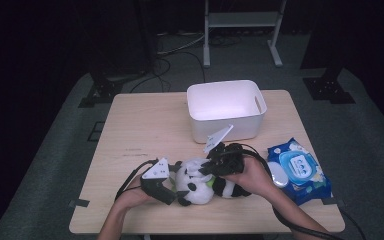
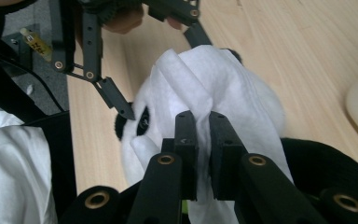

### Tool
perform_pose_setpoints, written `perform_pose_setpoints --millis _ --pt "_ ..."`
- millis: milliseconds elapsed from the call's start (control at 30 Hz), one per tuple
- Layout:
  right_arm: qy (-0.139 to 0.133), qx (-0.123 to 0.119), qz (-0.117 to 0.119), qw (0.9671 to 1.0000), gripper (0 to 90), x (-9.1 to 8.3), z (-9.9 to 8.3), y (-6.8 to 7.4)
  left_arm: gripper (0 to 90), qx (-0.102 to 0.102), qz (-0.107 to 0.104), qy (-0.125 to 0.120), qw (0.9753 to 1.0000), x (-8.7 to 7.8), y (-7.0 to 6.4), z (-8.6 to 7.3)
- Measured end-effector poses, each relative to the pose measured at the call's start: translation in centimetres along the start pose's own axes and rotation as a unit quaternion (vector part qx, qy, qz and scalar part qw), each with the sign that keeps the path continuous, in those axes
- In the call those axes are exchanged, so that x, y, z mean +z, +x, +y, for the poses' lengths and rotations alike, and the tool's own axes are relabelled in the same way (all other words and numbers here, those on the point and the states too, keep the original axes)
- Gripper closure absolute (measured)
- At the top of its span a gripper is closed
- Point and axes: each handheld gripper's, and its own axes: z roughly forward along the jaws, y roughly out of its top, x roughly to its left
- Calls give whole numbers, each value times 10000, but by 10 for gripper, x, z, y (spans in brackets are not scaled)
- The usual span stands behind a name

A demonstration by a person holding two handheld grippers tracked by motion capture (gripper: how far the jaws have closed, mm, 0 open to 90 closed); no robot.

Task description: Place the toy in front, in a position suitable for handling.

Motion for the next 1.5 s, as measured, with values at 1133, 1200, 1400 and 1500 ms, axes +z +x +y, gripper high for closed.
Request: perform_pose_setpoints --millis 1133,1200,1400,1500 --pt "231 -374 24 9990 830 20 20 18 118 232 -62 186 9995 -2 0 8" --pt "236 -418 58 9988 830 21 24 18 112 195 -50 189 9996 -1 1 7" --pt "364 -400 -181 9984 830 4 18 12 88 192 -115 246 9994 -5 2 6" --pt "303 -514 -32 9982 827 3 15 23 81 174 -178 205 9995 -5 2 5"
